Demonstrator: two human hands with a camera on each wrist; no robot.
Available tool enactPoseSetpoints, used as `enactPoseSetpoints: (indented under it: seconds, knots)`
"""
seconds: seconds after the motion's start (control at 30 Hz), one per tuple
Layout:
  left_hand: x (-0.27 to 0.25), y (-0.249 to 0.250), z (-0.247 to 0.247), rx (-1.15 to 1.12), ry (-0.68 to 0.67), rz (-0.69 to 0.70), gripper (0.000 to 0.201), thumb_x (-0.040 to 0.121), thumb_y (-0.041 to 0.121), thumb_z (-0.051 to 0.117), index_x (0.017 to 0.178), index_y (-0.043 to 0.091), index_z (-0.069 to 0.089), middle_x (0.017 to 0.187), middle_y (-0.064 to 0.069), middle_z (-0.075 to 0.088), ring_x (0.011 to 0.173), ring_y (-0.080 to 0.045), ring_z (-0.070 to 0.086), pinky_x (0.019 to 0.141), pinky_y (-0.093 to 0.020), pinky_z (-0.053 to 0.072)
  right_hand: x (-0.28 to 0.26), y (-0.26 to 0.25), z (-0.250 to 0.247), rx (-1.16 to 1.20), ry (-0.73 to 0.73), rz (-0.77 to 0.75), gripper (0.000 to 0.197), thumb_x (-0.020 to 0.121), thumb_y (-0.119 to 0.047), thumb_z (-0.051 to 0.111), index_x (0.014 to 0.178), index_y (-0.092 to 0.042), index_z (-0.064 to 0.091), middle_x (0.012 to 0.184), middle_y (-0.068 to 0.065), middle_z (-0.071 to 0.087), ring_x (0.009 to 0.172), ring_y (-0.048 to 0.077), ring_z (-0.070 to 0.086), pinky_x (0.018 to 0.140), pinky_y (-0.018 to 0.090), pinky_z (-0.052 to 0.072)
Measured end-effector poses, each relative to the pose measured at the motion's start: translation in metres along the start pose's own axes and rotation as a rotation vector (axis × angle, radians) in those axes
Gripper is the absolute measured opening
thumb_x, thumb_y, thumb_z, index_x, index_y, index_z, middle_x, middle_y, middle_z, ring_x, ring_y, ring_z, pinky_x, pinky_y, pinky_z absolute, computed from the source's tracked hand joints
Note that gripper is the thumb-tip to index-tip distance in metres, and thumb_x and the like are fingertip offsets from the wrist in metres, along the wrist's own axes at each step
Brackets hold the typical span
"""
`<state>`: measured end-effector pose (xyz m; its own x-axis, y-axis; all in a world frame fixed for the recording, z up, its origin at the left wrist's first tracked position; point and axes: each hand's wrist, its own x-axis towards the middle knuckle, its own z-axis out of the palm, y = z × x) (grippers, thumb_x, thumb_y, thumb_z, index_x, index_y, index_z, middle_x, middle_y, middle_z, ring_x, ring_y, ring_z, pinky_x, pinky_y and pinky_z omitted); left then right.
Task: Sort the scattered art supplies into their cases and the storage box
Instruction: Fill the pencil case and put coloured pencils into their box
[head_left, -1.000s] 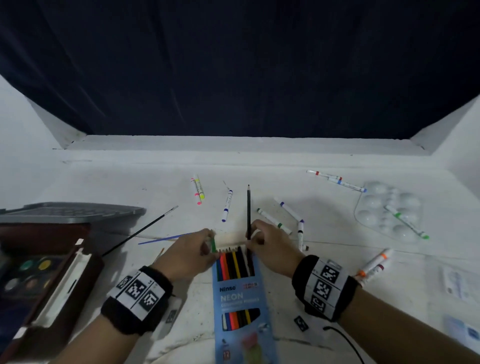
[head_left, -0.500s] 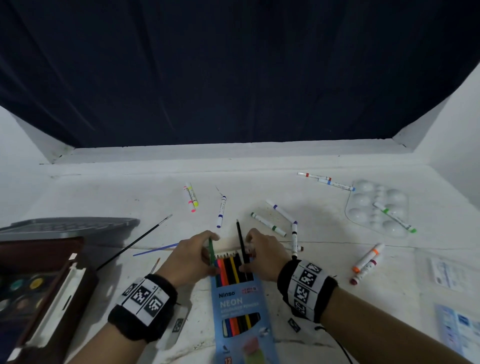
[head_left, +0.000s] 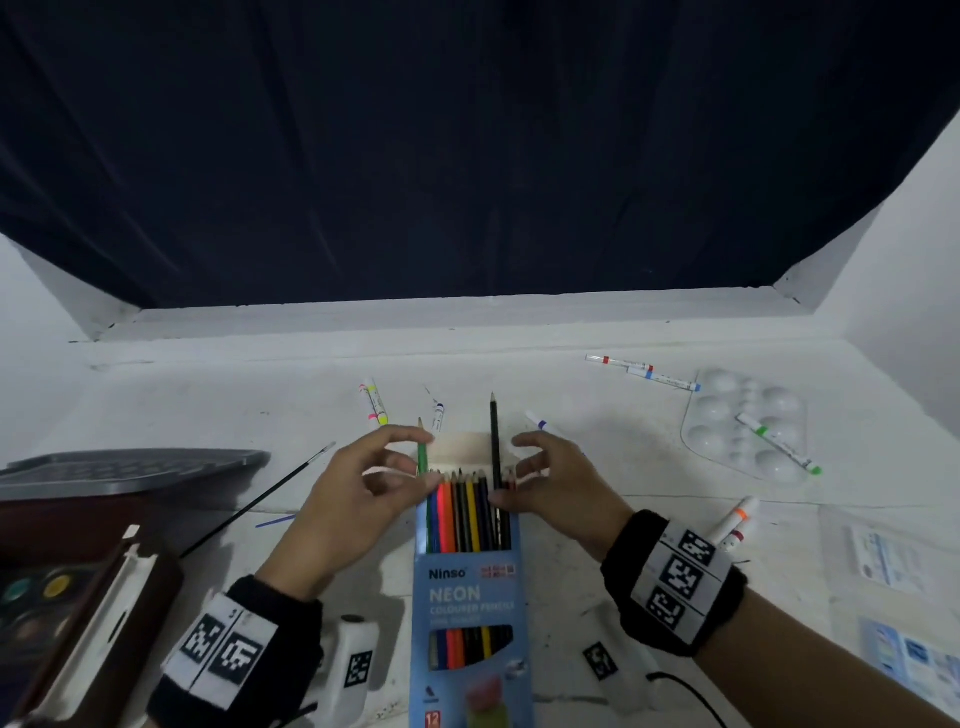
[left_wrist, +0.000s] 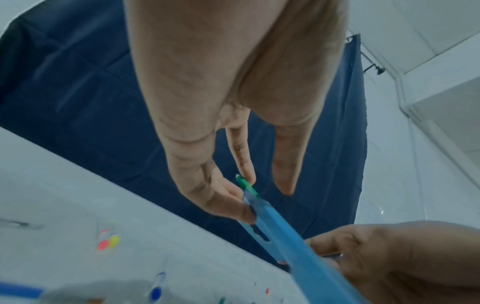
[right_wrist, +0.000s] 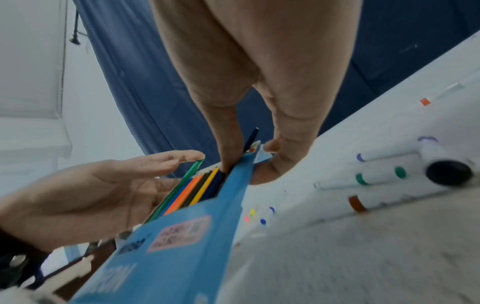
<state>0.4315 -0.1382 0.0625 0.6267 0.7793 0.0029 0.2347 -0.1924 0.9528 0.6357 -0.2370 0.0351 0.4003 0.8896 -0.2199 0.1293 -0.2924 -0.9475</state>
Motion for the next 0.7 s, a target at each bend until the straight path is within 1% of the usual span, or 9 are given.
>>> enactPoseSetpoints:
  seconds: [0.07,0.13,0.27,0.37,0.43,0.5,0.6,0.67,0.7]
  knots:
    - [-0.002,0.015,0.001,-0.039,0.039,0.069,0.024,0.088,0.022,0.073,0.110,0.028,0.071,0.092,-0.010,0.070,0.086,-0.028,0.071,0.086,-0.036,0.056,-0.005,-0.016,-0.008,0.101,-0.024,-0.059,0.048,0.073,-0.001,0.084,0.113,-0.014,0.062,0.090,0.003,0.063,0.076,0.016,0.064,0.071,0.027,0.055]
    - [-0.003,0.025,0.001,-0.062,0.069,0.117,0.015,0.094,0.017,0.065,0.107,0.023,0.070,0.097,-0.009,0.071,0.088,-0.028,0.070,0.087,-0.033,0.058,-0.012,-0.031,-0.015,0.171,-0.080,-0.107,0.040,0.075,0.006,0.079,0.103,-0.018,0.063,0.085,0.003,0.066,0.068,0.012,0.063,0.065,0.021,0.052]
    - [-0.003,0.033,0.005,-0.055,0.109,0.179,0.011,0.093,0.023,0.064,0.101,0.019,0.069,0.098,-0.007,0.071,0.087,-0.030,0.068,0.079,-0.036,0.057,-0.019,-0.042,-0.022,0.222,-0.154,-0.163,0.050,0.074,0.012,0.077,0.112,-0.009,0.053,0.079,0.000,0.068,0.069,0.014,0.062,0.067,0.028,0.052]
    - [-0.005,0.030,0.007,-0.075,0.141,0.173,0.011,0.091,0.022,0.066,0.100,0.017,0.069,0.091,-0.009,0.072,0.083,-0.033,0.067,0.075,-0.034,0.056,-0.024,-0.043,-0.024,0.200,-0.208,-0.162,0.057,0.071,0.016,0.076,0.113,-0.013,0.050,0.086,0.006,0.067,0.075,0.018,0.061,0.070,0.032,0.054]
    - [-0.007,0.028,0.008,-0.095,0.142,0.141,0.010,0.092,0.018,0.067,0.102,0.019,0.069,0.089,-0.009,0.073,0.083,-0.034,0.067,0.075,-0.030,0.056,-0.026,-0.040,-0.023,0.175,-0.251,-0.145,0.062,0.072,0.014,0.077,0.116,-0.020,0.049,0.099,0.016,0.068,0.078,0.022,0.064,0.074,0.037,0.057]
    - [-0.009,0.025,0.009,-0.111,0.121,0.093,0.016,0.091,0.016,0.069,0.106,0.023,0.068,0.087,-0.008,0.074,0.084,-0.032,0.069,0.078,-0.030,0.056,-0.027,-0.037,-0.020,0.178,-0.253,-0.117,0.056,0.078,0.004,0.078,0.117,-0.025,0.050,0.106,0.015,0.071,0.082,0.022,0.067,0.078,0.039,0.057]
    - [-0.011,0.025,0.011,-0.133,0.102,0.053,0.027,0.088,0.014,0.073,0.112,0.027,0.067,0.087,-0.006,0.074,0.079,-0.026,0.070,0.081,-0.029,0.056,-0.028,-0.034,-0.015,0.212,-0.196,-0.112,0.035,0.089,-0.015,0.072,0.116,-0.023,0.051,0.093,0.002,0.075,0.080,0.015,0.067,0.075,0.034,0.058]
    - [-0.013,0.027,0.011,-0.150,0.105,0.051,0.027,0.088,0.015,0.072,0.112,0.027,0.067,0.089,-0.006,0.075,0.082,-0.025,0.071,0.084,-0.032,0.056,-0.028,-0.034,-0.013,0.177,-0.146,-0.154,0.031,0.090,-0.017,0.070,0.115,-0.024,0.052,0.082,-0.006,0.073,0.077,0.013,0.065,0.072,0.029,0.055]
    - [-0.014,0.029,0.011,-0.156,0.104,0.057,0.026,0.089,0.017,0.071,0.112,0.027,0.067,0.090,-0.006,0.076,0.085,-0.026,0.071,0.085,-0.032,0.057,-0.028,-0.033,-0.013,0.161,-0.128,-0.176,0.033,0.089,-0.016,0.072,0.115,-0.024,0.052,0.082,-0.005,0.073,0.078,0.014,0.066,0.073,0.027,0.054]
